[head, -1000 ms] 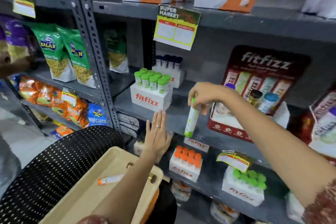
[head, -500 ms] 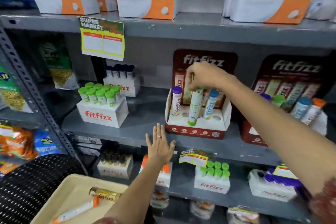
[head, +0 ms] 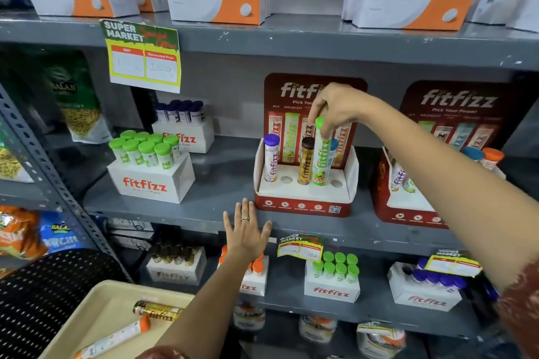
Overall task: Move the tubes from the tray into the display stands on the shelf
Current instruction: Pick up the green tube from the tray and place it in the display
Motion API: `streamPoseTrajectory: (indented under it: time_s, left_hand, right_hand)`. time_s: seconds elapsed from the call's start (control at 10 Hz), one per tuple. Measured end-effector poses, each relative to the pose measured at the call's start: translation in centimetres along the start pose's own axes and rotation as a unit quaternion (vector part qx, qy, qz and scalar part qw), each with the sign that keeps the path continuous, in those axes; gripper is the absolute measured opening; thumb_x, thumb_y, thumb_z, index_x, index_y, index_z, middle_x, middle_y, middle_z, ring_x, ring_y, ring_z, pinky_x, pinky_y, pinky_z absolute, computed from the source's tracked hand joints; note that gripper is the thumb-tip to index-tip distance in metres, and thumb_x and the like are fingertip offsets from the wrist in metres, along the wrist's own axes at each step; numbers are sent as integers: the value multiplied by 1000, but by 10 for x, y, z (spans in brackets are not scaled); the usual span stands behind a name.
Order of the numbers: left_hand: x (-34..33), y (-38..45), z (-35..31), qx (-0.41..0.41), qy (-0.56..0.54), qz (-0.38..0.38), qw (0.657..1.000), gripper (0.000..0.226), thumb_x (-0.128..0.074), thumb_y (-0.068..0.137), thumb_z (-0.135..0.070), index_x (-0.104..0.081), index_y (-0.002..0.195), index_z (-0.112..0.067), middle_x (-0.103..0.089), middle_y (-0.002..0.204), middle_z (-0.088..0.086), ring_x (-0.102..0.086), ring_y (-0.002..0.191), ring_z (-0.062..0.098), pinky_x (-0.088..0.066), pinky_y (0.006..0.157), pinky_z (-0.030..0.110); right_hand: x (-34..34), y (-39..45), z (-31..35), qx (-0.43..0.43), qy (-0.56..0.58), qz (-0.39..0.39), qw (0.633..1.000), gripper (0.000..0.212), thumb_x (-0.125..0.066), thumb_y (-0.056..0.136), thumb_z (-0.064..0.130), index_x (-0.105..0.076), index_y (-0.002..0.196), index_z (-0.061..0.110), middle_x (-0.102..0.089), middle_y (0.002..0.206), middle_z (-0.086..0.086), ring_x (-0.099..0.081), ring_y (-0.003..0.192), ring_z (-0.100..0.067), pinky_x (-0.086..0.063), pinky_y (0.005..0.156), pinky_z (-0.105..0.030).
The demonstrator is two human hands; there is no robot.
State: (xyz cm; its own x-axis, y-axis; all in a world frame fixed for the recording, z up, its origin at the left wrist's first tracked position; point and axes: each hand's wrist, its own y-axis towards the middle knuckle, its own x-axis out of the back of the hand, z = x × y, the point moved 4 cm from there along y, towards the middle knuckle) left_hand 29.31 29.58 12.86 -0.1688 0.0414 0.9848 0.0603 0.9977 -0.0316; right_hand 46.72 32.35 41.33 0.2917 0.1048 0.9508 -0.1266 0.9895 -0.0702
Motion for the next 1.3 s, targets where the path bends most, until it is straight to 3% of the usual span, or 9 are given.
streamPoseTrajectory:
  time_s: [0.1,0.2,0.4,0.6,0.8,1.1,1.3]
  left_hand:
    - [0,0,0,-3,1,1,1000,70,-11,95,-54,7,146,-9,8,156,9,11,142,24,12,111,50]
    - [0,-1,1,-8,-2,-6,1000,70,-11,95,-54,7,146,-10,8,156,8,10,142,24,12,111,48]
    - [0,-3,3,-14,5,-10,1000,70,-10,94,-55,7,146,-11,6,157,8,8,142,23,11,112,46]
    - [-2,-1,4,-14,14,-4,1000,71,-10,94,-57,6,146,-11,5,157,7,7,142,23,11,113,46]
    - [-1,-1,4,-15,11,-9,1000,71,-10,94,-56,5,146,-11,4,157,7,7,143,23,11,113,46]
    - [-1,0,4,-20,10,-12,1000,69,-12,95,-54,5,146,-10,4,157,7,8,142,22,10,113,46]
    - [9,-21,34,3,8,-84,996,71,-11,94,-55,3,146,-9,9,155,6,10,142,21,10,113,44]
  right_hand:
    - [-4,2,2,3,28,-23,999,41,-83,64,1,-72,100,16,-66,110,-8,-63,86,-16,-46,55,-18]
    - [-15,9,11,16,57,-52,997,46,-82,66,-1,-69,108,13,-60,126,-10,-61,110,-24,-49,75,-26]
    - [-45,30,16,0,62,-73,995,55,-81,66,-2,-63,115,15,-54,131,-13,-54,118,-28,-50,90,-35]
    - [-67,42,14,-16,93,-82,992,51,-77,69,-7,-62,112,16,-53,130,-13,-56,114,-29,-51,89,-35]
    - [-71,50,19,0,43,-43,998,56,-78,69,-6,-59,118,14,-56,124,-12,-57,110,-29,-45,77,-30]
    - [-84,59,25,8,-23,-22,999,73,-71,75,-8,-41,138,15,-50,135,-15,-54,119,-33,-50,95,-39]
    - [-86,48,54,83,-43,-72,993,62,-68,77,-3,-47,134,8,-55,128,-18,-55,116,-34,-50,91,-38]
